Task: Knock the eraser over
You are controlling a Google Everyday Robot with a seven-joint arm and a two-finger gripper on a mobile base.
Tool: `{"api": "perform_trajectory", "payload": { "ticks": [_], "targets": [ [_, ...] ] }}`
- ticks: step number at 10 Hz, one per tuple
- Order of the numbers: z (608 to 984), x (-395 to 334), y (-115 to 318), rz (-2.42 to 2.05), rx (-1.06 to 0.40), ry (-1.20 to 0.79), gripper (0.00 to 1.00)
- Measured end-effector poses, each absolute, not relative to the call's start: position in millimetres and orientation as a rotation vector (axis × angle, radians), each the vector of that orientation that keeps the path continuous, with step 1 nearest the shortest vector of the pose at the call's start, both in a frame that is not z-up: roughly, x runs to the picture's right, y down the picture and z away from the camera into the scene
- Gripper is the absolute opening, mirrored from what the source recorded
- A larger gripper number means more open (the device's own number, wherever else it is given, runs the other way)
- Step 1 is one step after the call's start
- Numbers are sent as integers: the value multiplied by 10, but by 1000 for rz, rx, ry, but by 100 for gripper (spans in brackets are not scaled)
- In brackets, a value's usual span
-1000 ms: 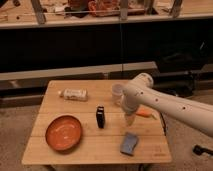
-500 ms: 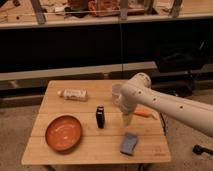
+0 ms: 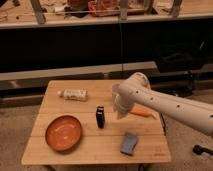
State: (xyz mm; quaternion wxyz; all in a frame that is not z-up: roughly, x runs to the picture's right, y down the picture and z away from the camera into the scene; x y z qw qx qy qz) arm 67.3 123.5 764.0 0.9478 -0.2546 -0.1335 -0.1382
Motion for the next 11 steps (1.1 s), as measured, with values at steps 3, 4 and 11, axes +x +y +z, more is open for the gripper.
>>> {"api": "perform_trajectory", "payload": {
  "ticks": [3,4,11],
  "targets": [
    [7663,593,1217,-289,-515,-287,7],
    [7674,524,1210,-298,-514,-298,0],
    [7709,314,1153,-328,-503,-334,0]
  ]
}}
